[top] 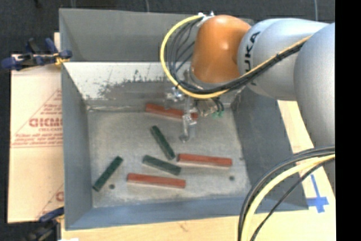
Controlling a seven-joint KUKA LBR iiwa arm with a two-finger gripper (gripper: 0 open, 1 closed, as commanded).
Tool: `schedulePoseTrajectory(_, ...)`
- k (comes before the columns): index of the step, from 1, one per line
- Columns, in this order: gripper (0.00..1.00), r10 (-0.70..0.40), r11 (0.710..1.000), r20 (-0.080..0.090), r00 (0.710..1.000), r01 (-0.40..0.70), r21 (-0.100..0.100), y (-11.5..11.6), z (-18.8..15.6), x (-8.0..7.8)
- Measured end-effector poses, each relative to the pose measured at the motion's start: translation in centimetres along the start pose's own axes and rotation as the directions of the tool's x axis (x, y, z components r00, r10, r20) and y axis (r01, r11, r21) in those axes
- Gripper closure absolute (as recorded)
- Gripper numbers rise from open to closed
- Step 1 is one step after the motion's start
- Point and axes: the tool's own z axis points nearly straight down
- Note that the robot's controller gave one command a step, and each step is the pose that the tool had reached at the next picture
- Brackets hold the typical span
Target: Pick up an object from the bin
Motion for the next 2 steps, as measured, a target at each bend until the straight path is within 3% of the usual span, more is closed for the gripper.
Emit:
schedulePoseTrajectory(1, 1.0, 0.344, 0.939, 0.019, 0.939, -0.344, -0.001, 1.01, 3.5, -0.49)
schedulePoseTrajectory(2, 0.0, 0.343, 0.939, -0.002, 0.939, -0.343, 0.002, 1.1, 4.11, 0.06)
